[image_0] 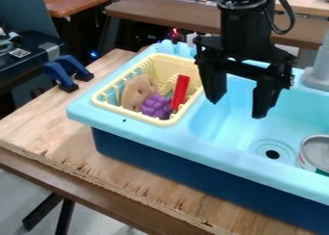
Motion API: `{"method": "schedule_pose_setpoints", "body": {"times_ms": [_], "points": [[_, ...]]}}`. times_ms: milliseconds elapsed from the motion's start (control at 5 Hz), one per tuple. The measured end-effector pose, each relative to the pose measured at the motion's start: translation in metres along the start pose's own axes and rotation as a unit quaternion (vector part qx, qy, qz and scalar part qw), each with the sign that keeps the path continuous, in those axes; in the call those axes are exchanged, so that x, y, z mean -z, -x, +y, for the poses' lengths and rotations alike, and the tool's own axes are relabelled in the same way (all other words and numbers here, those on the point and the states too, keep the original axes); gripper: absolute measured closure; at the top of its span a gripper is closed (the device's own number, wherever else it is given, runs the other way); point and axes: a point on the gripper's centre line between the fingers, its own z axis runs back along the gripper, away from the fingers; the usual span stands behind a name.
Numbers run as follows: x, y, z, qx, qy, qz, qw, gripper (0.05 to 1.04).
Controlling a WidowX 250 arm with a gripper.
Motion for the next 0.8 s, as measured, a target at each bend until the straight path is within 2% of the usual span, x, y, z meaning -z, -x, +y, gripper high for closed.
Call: {"method": "schedule_pose_setpoints", "body": {"times_ms": [200,400,800], "points": [[0.010,0.002,-0.002,0.002,-0.002,0.014,0.9999,0.085],[0.016,-0.006,-0.026,0.016,-0.001,-0.011,0.9998,0.085],[0.019,-0.025,-0.063,0.034,0.018,-0.042,0.9984,0.085]]}}
